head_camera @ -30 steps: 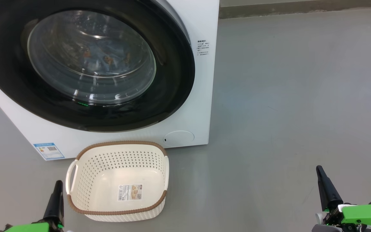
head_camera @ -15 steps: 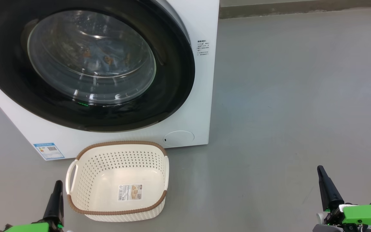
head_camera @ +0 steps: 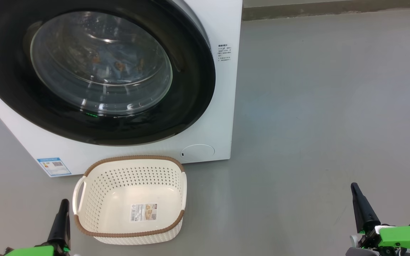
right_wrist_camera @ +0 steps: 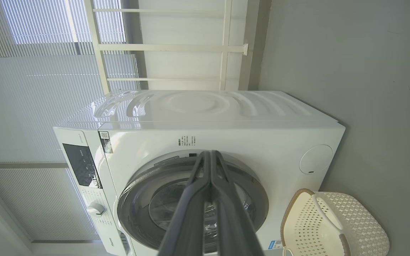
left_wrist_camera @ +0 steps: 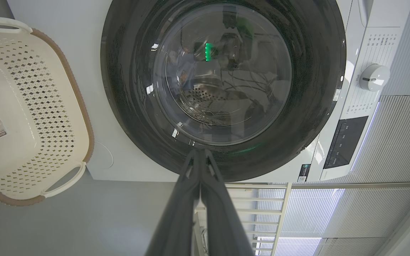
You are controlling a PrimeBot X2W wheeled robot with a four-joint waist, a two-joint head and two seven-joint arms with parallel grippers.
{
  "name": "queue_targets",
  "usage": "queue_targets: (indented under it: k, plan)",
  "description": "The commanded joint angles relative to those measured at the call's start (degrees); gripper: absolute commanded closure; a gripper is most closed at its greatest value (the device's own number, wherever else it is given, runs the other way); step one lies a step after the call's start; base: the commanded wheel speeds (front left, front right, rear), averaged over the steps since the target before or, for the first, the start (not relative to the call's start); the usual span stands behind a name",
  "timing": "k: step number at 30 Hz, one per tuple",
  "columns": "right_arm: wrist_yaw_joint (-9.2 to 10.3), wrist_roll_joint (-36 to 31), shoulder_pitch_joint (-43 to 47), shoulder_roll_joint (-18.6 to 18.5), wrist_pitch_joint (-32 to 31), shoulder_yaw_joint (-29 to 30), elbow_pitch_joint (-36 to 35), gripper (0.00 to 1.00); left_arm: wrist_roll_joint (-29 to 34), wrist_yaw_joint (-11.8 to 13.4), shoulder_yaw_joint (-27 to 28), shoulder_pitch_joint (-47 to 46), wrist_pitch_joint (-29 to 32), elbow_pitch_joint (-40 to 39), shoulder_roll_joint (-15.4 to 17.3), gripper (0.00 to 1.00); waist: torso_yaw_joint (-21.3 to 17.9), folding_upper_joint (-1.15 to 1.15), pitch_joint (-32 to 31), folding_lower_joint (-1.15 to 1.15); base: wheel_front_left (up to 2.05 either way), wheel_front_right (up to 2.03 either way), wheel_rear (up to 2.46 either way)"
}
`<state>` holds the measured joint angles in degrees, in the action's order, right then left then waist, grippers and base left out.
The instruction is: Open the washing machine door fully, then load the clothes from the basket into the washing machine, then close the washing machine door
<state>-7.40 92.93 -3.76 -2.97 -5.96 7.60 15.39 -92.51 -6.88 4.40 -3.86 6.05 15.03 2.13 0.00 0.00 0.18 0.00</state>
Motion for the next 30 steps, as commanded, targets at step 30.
queue_targets:
  k: [30]
  plan:
    - [-0.09, -0.6, -2.4, -0.1, -0.4, -1.3, -1.4, 1.00, 0.3, -0.6, 2.1, -2.3, 0.4, -1.0, 0.8, 1.00, 0.0, 0.00, 0.0, 0.00, 0.00, 0.00, 0.00]
